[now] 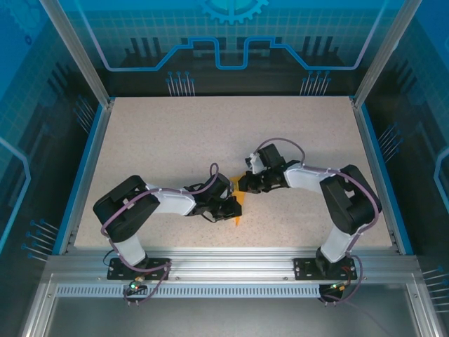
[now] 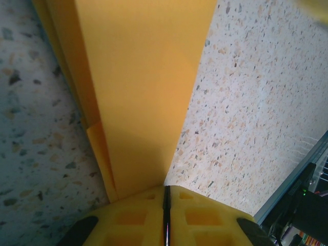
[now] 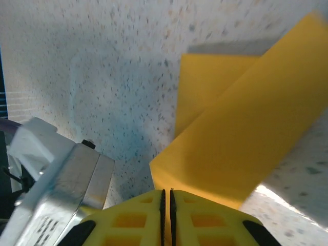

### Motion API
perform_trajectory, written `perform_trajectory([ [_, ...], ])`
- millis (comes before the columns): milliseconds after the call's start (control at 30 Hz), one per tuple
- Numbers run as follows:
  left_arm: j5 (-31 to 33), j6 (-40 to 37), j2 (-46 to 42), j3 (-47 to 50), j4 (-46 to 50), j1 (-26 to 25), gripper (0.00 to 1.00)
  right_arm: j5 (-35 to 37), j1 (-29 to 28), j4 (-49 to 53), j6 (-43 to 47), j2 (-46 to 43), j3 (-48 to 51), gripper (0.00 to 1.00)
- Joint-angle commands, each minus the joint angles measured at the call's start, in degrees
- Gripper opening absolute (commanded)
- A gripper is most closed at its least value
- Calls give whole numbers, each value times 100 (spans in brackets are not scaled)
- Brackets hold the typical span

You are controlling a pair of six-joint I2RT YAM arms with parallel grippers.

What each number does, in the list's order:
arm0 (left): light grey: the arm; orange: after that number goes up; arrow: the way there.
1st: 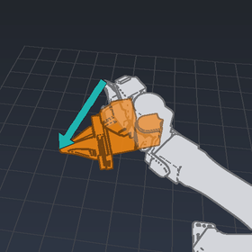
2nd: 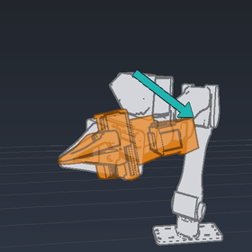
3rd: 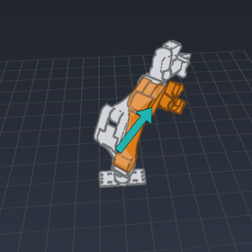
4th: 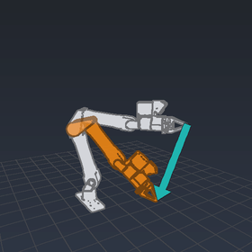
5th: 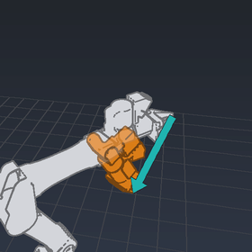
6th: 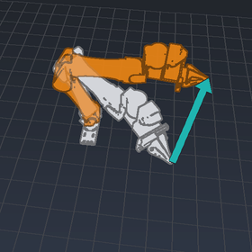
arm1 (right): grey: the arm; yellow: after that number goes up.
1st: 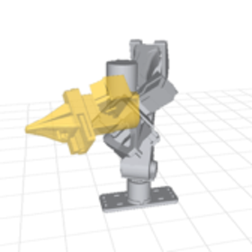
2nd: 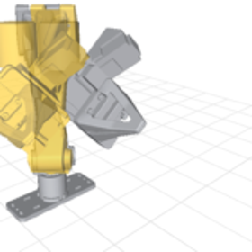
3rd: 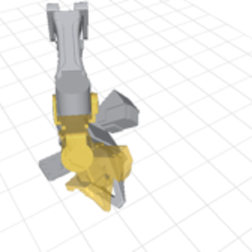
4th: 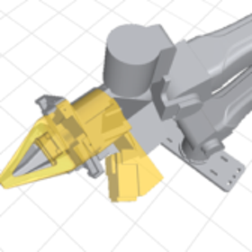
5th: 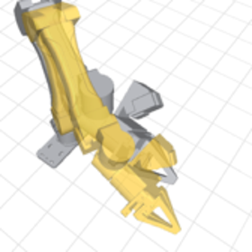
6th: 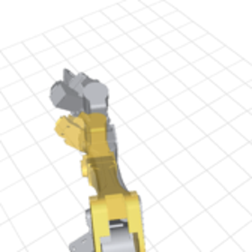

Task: Fold a paper plane with a square sheet of paper (fold left side to right side)
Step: Fold the wing for the fifth time at the center of the table.

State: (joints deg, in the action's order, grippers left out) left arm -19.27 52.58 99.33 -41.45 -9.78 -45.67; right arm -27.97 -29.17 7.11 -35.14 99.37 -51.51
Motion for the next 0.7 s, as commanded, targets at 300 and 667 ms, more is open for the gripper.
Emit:
perform_trajectory([
  [300, 25, -106, -293, 96, 282, -111, 13, 266, -90, 279, -175, 642, -94, 13],
  [667, -317, -72, -1114, 94, 419, -109, 20, 355, -103, 506, -94, 851, -174, 11],
])
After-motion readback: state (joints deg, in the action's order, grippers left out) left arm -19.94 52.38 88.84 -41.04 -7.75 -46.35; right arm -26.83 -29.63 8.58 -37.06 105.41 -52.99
